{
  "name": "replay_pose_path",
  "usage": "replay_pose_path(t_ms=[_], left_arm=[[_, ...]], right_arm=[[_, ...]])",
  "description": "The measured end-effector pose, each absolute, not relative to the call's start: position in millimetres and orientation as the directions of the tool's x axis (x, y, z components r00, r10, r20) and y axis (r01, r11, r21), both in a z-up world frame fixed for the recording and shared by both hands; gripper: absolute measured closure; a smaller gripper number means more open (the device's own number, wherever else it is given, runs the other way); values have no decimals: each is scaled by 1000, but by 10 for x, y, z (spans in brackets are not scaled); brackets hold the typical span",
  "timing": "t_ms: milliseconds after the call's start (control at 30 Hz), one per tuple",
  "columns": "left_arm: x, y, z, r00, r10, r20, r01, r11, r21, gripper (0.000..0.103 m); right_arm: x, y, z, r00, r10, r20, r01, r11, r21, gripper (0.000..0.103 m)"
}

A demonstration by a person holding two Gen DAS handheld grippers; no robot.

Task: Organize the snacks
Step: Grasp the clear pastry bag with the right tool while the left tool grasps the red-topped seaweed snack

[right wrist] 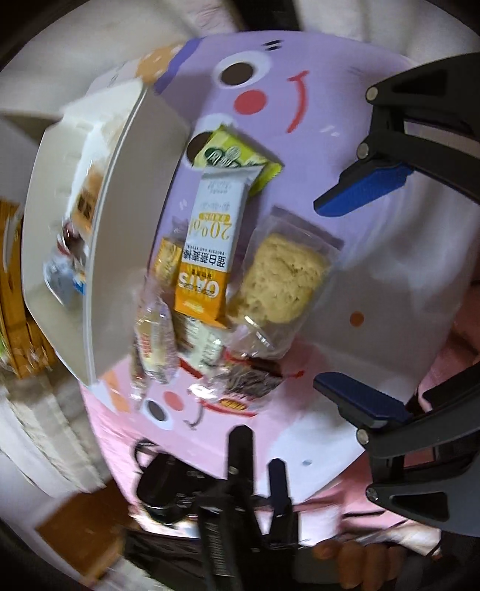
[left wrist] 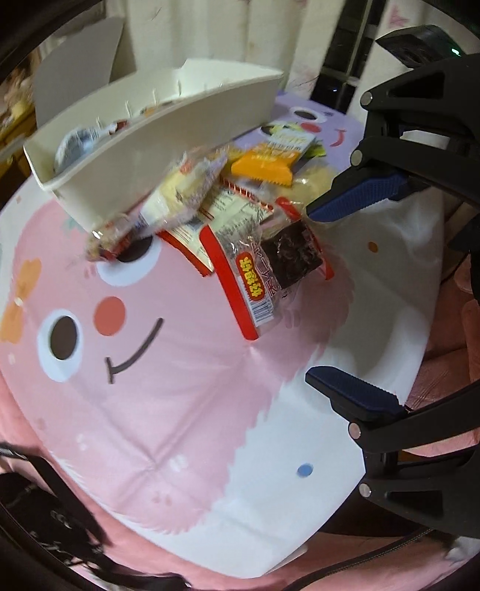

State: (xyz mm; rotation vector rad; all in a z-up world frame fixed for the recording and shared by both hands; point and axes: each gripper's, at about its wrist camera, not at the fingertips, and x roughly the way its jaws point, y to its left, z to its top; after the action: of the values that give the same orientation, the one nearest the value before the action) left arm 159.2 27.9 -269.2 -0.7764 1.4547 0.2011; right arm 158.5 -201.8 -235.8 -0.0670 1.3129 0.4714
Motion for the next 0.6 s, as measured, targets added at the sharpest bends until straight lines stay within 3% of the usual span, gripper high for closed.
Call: replay_pose_path(t_ms=[300, 600], left_arm=[[1696, 18, -2965, 106, -301, -948, -666, 687, -293, 23], [1923, -65, -3017, 130, -295, -947, -708, 641, -297, 23]], right_arm=[[1734, -1971, -2604, 138, 322, -937, -608, 774, 176, 16], [1936, -1952, -2757, 67, 367, -928, -669, 706, 231, 16]])
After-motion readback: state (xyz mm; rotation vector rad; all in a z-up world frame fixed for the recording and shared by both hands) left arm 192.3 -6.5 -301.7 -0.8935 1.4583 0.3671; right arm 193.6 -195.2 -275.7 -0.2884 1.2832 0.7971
